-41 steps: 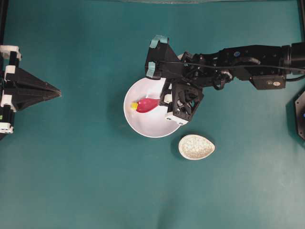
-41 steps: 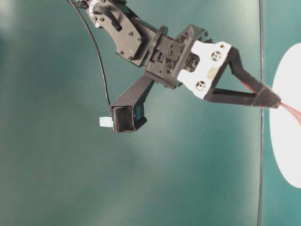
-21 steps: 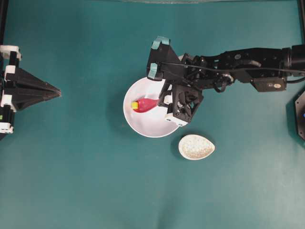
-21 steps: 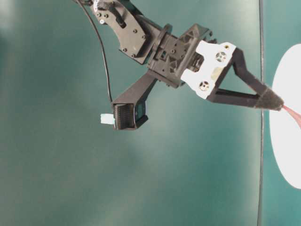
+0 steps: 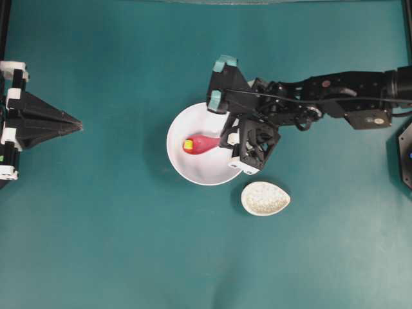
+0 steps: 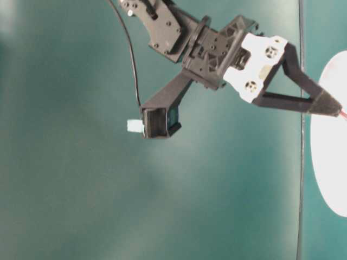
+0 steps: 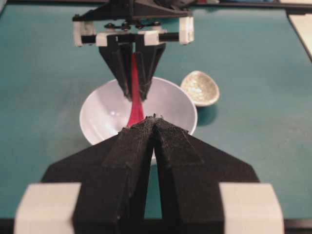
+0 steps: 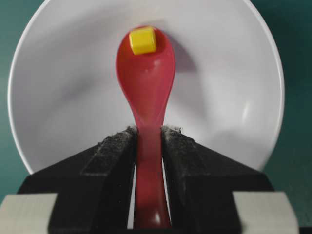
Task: Scoop the yellow hexagonal prism block from the bowl with a spoon using the right arm.
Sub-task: 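Slide the spoon under the yellow block to scoop it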
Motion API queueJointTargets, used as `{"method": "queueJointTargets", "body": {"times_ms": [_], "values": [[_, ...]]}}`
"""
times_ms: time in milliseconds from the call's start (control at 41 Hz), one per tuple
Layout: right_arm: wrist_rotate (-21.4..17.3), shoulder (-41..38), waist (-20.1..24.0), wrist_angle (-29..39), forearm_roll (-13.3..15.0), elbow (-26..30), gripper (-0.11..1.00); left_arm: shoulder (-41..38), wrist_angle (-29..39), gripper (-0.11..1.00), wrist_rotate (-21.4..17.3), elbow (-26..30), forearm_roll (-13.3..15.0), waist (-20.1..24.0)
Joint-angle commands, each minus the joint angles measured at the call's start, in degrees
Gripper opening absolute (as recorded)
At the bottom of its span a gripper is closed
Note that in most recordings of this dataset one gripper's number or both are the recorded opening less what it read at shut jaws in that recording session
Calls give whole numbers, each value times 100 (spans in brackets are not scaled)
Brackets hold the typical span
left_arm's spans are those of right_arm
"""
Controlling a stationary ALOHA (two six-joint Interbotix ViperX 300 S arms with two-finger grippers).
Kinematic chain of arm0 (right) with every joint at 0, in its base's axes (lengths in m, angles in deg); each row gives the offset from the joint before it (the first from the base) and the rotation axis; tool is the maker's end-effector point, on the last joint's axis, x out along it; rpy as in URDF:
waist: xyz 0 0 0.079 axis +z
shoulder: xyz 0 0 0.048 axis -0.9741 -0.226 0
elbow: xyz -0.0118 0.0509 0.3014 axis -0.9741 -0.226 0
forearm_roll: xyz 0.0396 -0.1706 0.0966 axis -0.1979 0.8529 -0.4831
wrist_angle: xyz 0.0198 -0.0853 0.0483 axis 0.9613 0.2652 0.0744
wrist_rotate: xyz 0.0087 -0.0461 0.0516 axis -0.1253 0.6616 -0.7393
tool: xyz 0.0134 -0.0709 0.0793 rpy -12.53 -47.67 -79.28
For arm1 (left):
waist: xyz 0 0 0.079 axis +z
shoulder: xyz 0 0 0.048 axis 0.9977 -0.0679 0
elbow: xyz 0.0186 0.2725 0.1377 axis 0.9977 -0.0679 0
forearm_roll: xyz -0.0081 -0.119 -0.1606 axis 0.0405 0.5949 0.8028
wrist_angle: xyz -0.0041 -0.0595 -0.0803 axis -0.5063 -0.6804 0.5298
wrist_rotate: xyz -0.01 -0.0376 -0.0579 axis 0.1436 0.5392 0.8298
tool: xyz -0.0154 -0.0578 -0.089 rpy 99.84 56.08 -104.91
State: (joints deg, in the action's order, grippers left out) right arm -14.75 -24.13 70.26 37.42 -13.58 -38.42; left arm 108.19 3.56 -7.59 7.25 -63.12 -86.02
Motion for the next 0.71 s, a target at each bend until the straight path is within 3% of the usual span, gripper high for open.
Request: {"method": "queueJointTargets", "body": {"times_ms": [0, 682], "values": [[0, 299, 9, -229, -105, -114, 25, -26, -26, 5, 9, 158, -18, 9], [-9, 888, 246, -1450, -264, -1134, 25, -26, -26, 5, 9, 158, -18, 9]]}}
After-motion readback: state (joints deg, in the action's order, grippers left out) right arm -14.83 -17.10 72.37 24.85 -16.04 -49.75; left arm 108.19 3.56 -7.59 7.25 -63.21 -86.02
